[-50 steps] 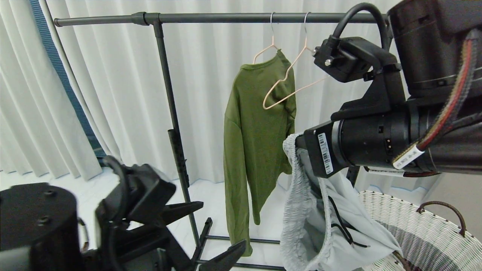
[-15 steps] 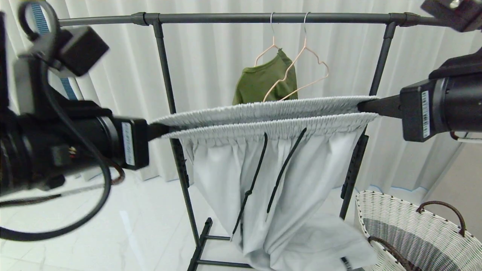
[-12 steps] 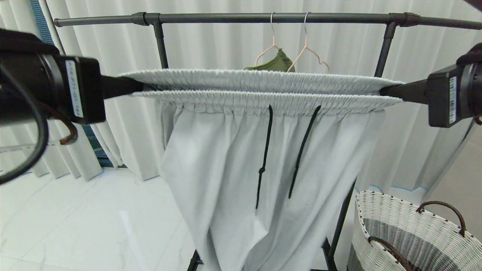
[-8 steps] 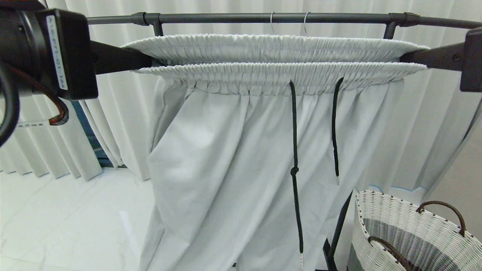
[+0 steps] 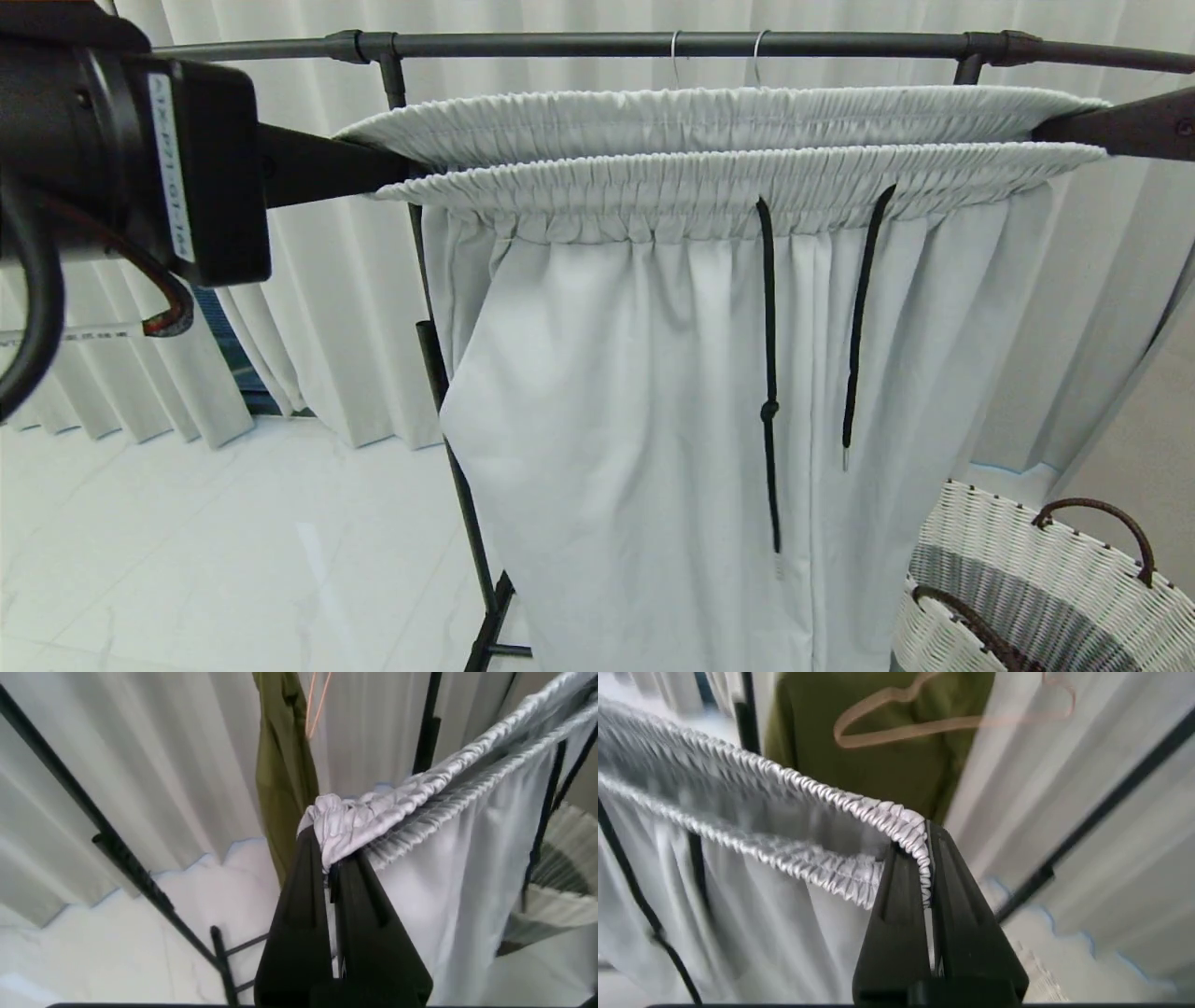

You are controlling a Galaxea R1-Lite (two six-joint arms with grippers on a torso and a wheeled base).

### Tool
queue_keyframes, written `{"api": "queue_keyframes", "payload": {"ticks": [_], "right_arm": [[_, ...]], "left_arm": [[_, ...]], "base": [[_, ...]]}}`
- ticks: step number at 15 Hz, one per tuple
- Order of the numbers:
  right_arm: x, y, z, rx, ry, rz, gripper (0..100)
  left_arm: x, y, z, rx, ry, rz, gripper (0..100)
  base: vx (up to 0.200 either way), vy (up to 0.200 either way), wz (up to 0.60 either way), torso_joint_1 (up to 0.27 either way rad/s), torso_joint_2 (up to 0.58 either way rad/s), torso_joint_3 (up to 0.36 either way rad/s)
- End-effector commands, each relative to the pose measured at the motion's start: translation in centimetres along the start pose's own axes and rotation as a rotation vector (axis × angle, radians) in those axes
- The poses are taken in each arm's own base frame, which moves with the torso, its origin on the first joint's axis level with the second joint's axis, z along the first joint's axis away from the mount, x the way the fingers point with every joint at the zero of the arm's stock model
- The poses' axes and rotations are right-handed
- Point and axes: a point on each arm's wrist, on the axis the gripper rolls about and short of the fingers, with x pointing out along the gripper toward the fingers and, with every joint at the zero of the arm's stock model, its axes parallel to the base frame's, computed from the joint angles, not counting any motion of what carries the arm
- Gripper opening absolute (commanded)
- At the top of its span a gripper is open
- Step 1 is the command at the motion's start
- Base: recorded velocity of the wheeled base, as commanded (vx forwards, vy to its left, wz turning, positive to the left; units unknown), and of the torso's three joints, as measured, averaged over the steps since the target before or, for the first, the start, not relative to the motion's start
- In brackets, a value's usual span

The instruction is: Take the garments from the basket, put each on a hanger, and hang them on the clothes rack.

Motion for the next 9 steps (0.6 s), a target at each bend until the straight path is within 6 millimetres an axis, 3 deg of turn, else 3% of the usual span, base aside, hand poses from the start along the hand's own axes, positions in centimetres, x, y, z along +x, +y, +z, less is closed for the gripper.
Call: {"api": "queue_keyframes", "payload": {"ticks": [1,5,6,9], "right_arm": [[-1.4,-0.6,0.3,0.003,-0.006,-0.007,0],[-4.9,-0.8,-0.6,-0.011,0.063,0.206,0],[-5.6,-0.3,-0.7,-0.012,0.065,0.390,0],[-5.6,1.3,-0.8,-0.032,0.068,0.646,0]], "left_arm": [[0.3,-0.1,-0.3,0.006,0.013,-0.002,0],[3.2,-0.9,0.9,-0.021,-0.087,0.003,0],[4.7,-1.3,1.4,-0.035,-0.136,0.007,0],[7.2,-2.0,1.4,-0.049,-0.163,0.039,0]], "base": [[0.000,0.000,0.00,0.000,0.00,0.000],[0.000,0.000,0.00,0.000,0.00,0.000],[0.000,0.000,0.00,0.000,0.00,0.000],[0.000,0.000,0.00,0.000,0.00,0.000]]}}
